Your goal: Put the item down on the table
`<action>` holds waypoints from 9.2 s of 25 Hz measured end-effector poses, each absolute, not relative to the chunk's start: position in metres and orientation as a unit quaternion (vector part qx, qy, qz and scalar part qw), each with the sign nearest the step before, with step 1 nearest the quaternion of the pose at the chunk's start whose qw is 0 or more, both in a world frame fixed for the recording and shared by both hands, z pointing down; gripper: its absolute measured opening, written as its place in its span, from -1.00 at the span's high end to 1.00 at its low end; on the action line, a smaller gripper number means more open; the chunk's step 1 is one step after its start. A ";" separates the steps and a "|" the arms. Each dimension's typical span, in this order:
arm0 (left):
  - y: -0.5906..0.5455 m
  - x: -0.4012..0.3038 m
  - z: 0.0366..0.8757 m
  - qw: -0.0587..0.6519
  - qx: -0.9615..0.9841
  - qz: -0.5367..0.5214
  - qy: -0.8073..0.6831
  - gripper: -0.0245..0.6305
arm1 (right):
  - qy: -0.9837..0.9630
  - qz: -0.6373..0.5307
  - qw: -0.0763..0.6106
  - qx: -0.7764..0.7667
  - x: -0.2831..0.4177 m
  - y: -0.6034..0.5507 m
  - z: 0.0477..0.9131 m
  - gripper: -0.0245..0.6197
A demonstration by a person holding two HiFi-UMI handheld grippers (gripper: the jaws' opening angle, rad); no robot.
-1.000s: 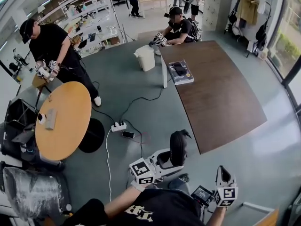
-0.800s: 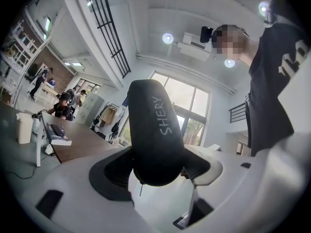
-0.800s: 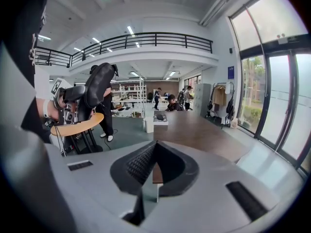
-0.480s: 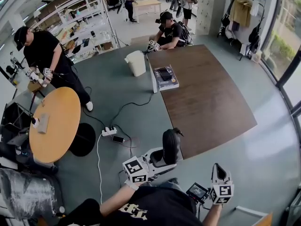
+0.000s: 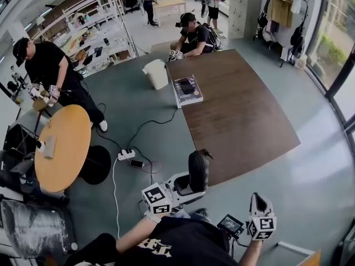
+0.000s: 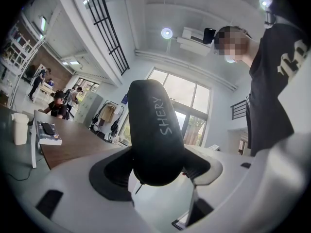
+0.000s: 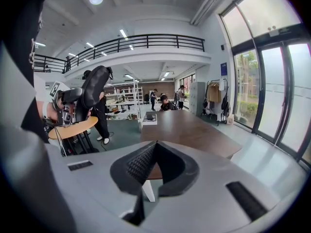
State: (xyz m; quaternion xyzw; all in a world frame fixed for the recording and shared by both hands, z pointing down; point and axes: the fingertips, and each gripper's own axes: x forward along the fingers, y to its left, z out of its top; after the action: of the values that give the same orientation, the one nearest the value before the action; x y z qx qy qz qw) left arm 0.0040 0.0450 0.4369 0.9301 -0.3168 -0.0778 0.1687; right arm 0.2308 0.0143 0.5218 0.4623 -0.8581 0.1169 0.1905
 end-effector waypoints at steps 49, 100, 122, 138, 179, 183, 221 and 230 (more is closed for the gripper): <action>-0.200 -0.096 0.456 0.215 0.926 -0.103 -0.291 -0.06 | -0.861 0.083 0.273 0.422 0.108 -0.195 0.507 0.96; -0.263 0.069 0.630 0.244 0.902 0.222 -0.279 -0.06 | -0.848 0.114 0.248 0.455 0.302 -0.225 0.519 0.96; -0.235 0.080 0.753 0.306 0.852 0.368 -0.213 -0.06 | -0.828 0.120 0.262 0.481 0.317 -0.200 0.525 0.96; -0.201 0.072 0.817 0.294 0.801 0.500 -0.148 -0.06 | -0.813 0.132 0.272 0.498 0.333 -0.178 0.532 0.96; -0.183 0.039 0.803 0.282 0.792 0.501 -0.206 -0.06 | -0.820 0.126 0.284 0.481 0.323 -0.176 0.530 0.96; -0.177 0.027 0.779 0.291 0.799 0.468 -0.240 -0.06 | -0.826 0.117 0.286 0.473 0.319 -0.186 0.527 0.96; -0.213 0.043 0.501 0.188 0.908 0.035 -0.373 0.91 | -0.916 0.070 0.240 0.314 0.190 -0.249 0.500 0.96; -0.219 0.043 0.488 0.183 0.904 0.007 -0.387 0.91 | -0.928 0.068 0.223 0.289 0.164 -0.251 0.492 0.96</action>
State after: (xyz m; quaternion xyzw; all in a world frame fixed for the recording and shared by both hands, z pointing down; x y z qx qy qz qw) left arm 0.0427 -0.2195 0.4881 0.9038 -0.3866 0.0074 0.1834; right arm 0.1639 -0.2505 0.4922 0.2891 -0.9284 0.0682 0.2233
